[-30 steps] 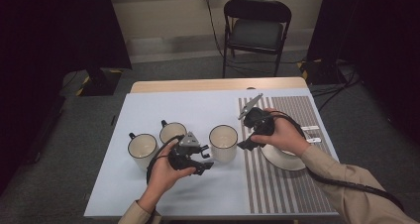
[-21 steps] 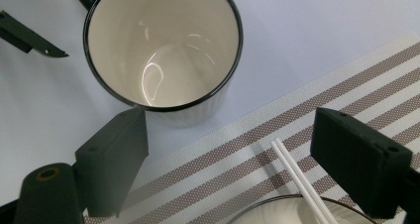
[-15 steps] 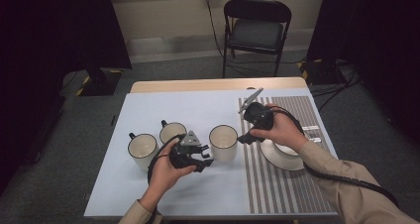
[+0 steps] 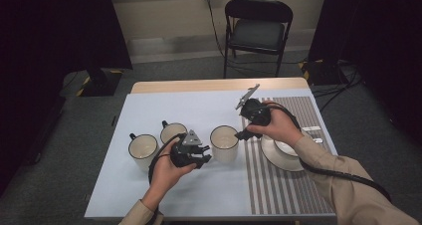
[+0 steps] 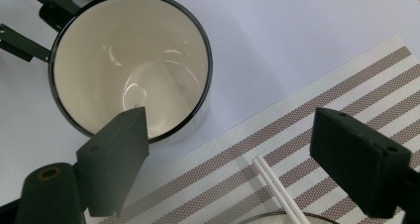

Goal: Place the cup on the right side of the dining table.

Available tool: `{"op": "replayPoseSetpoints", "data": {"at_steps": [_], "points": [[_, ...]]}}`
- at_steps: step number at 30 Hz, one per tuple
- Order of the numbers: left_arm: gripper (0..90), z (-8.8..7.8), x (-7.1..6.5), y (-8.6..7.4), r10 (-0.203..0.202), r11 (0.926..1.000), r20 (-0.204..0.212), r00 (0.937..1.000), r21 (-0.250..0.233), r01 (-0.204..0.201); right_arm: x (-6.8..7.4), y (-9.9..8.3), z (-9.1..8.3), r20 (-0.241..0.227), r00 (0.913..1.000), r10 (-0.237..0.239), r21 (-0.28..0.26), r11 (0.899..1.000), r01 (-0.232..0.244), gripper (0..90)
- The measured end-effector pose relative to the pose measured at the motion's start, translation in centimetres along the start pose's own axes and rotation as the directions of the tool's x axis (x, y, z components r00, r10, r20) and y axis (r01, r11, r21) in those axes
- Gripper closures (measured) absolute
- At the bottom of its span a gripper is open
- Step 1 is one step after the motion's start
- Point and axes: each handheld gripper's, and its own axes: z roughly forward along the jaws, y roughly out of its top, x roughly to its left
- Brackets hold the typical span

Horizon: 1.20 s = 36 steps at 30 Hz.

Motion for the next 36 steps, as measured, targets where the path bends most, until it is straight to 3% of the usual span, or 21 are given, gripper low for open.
{"op": "replayPoseSetpoints", "data": {"at_steps": [4,9,11,13,16,22,27,36], "points": [[65.8,0.0,0.0,0.0,-0.002,1.0,-0.02,0.9998,0.007,0.002,-0.2,0.3,0.4,0.001,1.0,0.002,0.013,1.0,-0.002,15.5],[71.5,-0.1,0.2,0.0,-0.006,0.9999,-0.031,0.9995,0.009,0.006,-0.5,0.6,0.4,0.01,0.9998,0.018,-0.004,1.0,-0.018,23.5],[73.2,-0.2,0.2,0.0,-0.01,0.9999,-0.036,0.9993,0.01,0.011,-0.4,0.9,0.5,-0.028,0.9993,0.026,-0.007,1.0,-0.026,27.3],[74.6,-0.2,0.2,0.0,-0.019,0.9998,-0.039,0.9991,0.003,0.019,-0.3,1.2,0.6,-0.018,0.9996,0.02,-0.001,1.0,-0.02,27.4],[76.6,-0.2,0.2,0.0,-0.028,0.9996,-0.036,0.999,-0.004,0.028,-0.2,1.8,0.9,-0.023,0.9997,0.011,0.014,1.0,-0.011,30.4],[77.2,-0.2,0.3,0.1,-0.041,0.9991,-0.038,0.9984,-0.004,0.041,-0.3,2.1,1.8,-0.032,0.9962,0.081,0.068,0.995,-0.079,43.2],[77.2,-0.2,0.2,0.2,-0.042,0.9991,-0.045,0.9981,0.005,0.042,0.0,2.1,2.6,-0.01,0.9955,0.095,0.115,0.989,-0.093,49.9],[77.4,-0.2,0.2,0.4,-0.046,0.9988,-0.049,0.9978,0.017,0.047,0.6,2.5,2.9,0.013,0.9923,0.123,0.143,0.982,-0.123,63.4]]}}
